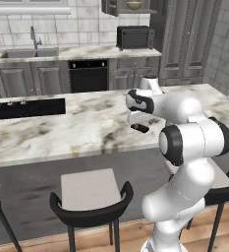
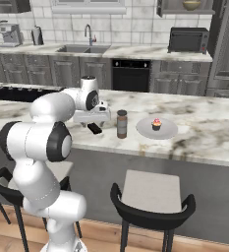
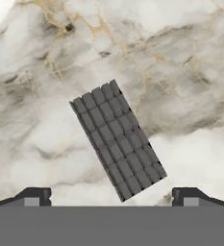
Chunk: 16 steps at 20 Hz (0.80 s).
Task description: Take the cinnamon bottle from the cabinet and place it on the dining table, next to the plate with the cupcake. Then take the chocolate from the dining counter and place it on the cupcake plate.
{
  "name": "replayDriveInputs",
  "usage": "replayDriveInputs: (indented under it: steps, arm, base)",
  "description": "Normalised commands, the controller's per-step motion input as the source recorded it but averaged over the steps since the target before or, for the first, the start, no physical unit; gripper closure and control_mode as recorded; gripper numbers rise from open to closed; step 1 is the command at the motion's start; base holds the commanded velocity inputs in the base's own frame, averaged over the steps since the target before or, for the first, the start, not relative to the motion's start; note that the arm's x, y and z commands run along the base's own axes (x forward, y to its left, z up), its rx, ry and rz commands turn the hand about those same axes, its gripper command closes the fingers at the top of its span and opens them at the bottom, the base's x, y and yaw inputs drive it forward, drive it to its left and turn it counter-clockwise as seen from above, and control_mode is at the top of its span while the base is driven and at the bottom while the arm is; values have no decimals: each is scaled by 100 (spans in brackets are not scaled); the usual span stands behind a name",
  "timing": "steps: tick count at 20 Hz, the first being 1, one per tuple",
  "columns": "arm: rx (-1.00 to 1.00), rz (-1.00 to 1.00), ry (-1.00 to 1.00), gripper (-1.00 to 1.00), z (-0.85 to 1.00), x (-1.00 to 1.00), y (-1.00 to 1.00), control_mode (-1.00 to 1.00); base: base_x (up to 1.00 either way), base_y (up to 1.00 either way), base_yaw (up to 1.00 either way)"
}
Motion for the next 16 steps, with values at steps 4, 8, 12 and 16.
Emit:
replayDriveInputs:
  steps: [4,8,12,16]
  arm:
    - [0,8,0,-100,-12,28,-5,-100]
    - [0,7,4,-100,-24,31,0,-100]
    - [0,6,2,-100,-23,7,0,-100]
    - [0,5,1,-100,-14,1,0,-100]
  base:
    - [0,0,0]
    - [0,0,0]
    - [0,0,0]
    - [0,0,0]
